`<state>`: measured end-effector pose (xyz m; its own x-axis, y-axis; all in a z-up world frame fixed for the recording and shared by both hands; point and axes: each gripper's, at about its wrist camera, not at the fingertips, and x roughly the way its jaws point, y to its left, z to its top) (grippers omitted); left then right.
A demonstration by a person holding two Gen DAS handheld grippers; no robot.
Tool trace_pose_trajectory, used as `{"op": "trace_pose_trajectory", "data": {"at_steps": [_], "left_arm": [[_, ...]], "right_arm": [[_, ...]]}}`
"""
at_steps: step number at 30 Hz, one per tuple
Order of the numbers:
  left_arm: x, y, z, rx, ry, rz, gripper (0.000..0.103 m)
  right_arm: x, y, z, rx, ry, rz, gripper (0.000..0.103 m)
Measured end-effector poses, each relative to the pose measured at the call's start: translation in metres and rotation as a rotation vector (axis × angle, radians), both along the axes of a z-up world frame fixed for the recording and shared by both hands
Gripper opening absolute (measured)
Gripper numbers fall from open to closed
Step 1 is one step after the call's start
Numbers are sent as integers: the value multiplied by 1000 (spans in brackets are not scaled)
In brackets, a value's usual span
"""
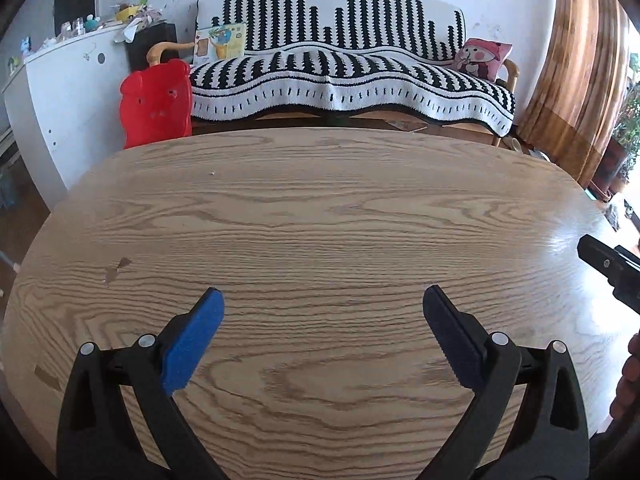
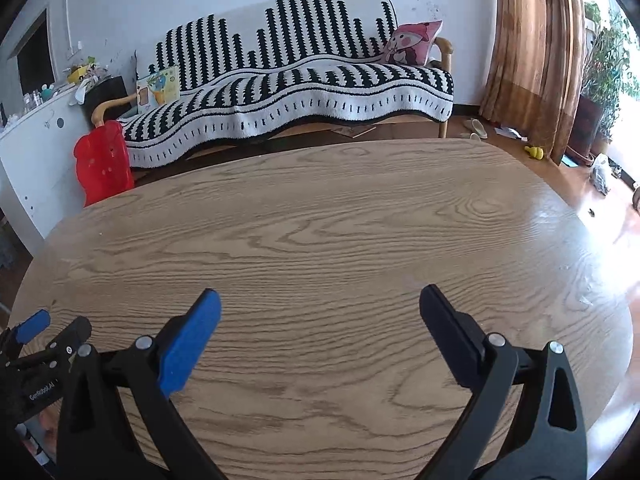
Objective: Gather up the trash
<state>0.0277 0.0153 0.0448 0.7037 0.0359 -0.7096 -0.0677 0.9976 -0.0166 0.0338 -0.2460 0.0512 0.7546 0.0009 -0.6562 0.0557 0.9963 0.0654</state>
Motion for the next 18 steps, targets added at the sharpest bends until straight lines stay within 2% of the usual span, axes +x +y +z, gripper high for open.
{"op": "trace_pose_trajectory", "data": {"at_steps": [8,18], "left_arm": [[-3,-10,-2,43,-3,-54,97],[-5,-14,-1,9,-8,-61,97]], "right_arm": [[-3,0,-2,-4,12,12,96],[-6,3,-2,-12,18,30,96]]}}
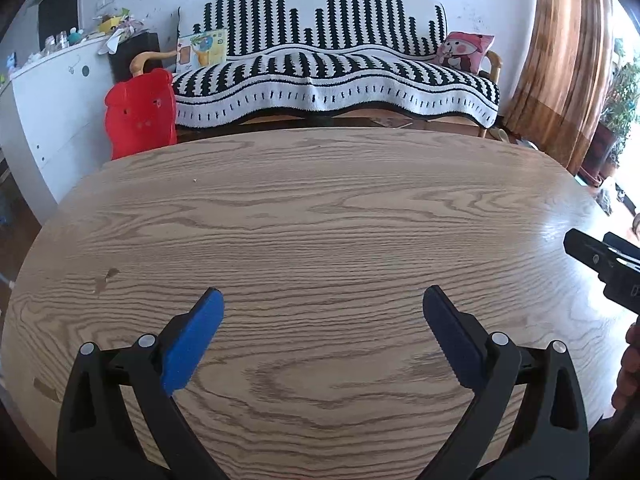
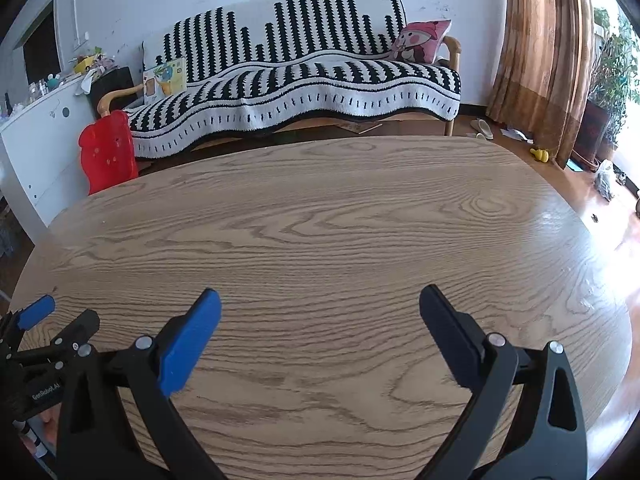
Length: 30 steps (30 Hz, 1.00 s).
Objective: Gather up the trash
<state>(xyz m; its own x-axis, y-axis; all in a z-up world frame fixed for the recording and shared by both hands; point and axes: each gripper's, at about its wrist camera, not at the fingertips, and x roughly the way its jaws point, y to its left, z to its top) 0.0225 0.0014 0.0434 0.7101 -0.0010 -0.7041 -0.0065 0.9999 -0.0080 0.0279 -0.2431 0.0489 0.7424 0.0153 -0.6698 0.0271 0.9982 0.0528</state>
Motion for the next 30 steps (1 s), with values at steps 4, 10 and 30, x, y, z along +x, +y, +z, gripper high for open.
{"op": "trace_pose_trajectory", "data": {"at_steps": [4,10,30], "left_arm": [[2,0,-1,11,19,-2,97],[1,0,-3,-2,32,-9,97],[20,16,-28,-33,81,-25,97]], "right_arm": [[-1,-1,0,5,2,-4,96],[0,3,-2,8,15,11,96],[18,8,-32,-96,77,36,96]]}}
